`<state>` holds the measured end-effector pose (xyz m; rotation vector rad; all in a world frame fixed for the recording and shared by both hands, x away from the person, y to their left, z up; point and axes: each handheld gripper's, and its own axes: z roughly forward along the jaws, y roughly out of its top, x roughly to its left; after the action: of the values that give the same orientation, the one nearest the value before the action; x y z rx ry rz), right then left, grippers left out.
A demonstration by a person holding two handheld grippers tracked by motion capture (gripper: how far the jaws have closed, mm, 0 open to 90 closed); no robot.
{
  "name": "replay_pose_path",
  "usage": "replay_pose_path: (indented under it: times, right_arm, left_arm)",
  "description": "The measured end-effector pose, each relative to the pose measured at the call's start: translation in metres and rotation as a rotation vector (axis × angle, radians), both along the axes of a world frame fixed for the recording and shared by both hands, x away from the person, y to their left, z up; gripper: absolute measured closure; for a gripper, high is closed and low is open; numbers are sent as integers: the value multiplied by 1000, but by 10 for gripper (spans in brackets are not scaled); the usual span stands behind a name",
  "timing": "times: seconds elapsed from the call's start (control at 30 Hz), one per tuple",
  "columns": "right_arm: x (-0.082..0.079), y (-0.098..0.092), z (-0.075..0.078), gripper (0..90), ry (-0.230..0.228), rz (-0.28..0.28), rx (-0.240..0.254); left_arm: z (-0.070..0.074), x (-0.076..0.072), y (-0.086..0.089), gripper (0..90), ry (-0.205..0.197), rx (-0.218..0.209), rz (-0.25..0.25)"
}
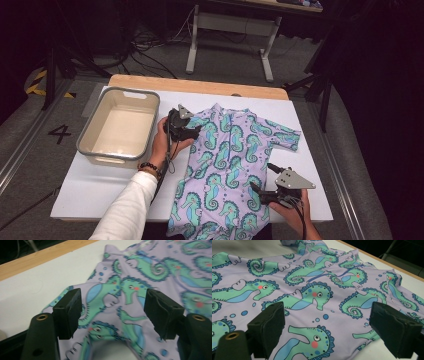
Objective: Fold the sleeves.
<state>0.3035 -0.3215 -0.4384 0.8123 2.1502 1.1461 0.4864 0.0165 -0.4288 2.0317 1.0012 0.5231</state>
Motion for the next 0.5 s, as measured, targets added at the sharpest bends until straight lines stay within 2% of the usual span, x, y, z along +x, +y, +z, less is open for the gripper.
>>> replay_pose_path:
  times: [0.1, 0.13, 0.3, 0.47, 0.5]
  right_arm:
    - [0, 1, -1, 139, 8, 5, -3]
    - [0, 1, -2, 139, 9, 9, -6]
    - [-1, 4, -2, 139, 11, 27, -23]
    - [-1, 7, -4, 139, 31, 45, -31]
    - [-1, 8, -5, 139, 33, 48, -35]
  left_arm:
    - [-4, 18, 1, 327, 40, 2, 31]
    - [-7, 26, 3, 326, 62, -16, 45]
    - [-14, 44, 8, 323, 102, -16, 79]
    - [-28, 55, 7, 330, 153, 36, 132]
    - [-31, 57, 7, 339, 166, 35, 135]
